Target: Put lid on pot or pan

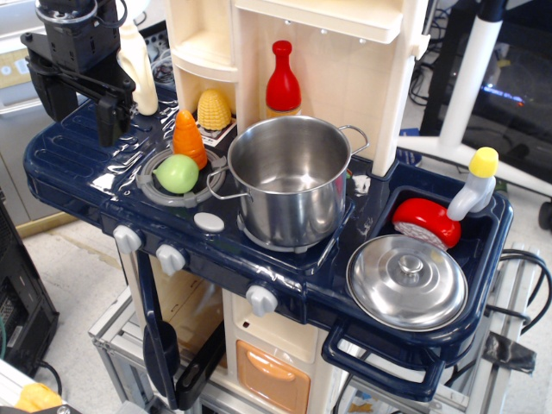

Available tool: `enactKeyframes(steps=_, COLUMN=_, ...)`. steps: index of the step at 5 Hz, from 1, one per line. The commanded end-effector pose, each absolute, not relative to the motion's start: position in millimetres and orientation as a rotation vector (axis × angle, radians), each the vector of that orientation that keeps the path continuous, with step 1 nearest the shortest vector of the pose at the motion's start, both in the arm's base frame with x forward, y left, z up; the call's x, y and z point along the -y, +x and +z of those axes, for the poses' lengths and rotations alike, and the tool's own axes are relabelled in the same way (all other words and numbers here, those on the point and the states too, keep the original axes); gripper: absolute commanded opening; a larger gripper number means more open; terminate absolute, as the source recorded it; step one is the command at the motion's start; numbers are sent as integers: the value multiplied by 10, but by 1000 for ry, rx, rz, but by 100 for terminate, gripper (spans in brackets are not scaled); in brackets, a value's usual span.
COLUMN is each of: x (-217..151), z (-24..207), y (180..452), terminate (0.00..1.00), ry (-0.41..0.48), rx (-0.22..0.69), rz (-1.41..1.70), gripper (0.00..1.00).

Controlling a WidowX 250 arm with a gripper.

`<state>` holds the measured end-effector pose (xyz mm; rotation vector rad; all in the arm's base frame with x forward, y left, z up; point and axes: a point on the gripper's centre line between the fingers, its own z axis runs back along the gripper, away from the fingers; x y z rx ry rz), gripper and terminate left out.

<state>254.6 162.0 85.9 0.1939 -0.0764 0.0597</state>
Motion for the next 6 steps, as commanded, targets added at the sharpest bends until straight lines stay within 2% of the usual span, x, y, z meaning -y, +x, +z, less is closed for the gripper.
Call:
enactKeyframes(steps=1, x=-1620, z=859, y=2546, terminate=0, ry=194, rx=76, rz=60, gripper=100)
enactKeyframes(steps=2, x=-1316, z=1232, y=2636, terminate=0, ry=187, rx=27, rz=55, gripper=100)
enactKeyframes(steps=3, x=-856, z=1539, y=2792, terminate=0, ry=157, rx=43, rz=15, gripper=100)
enactKeyframes(steps=5, x=154, z=1526, y=3005, terminate=0, ry=180, rx=78, rz=-19, gripper=100)
enactKeyframes(steps=6, x=629, z=1594, y=3094, terminate=0, ry=185, rx=25, rz=41, gripper=100)
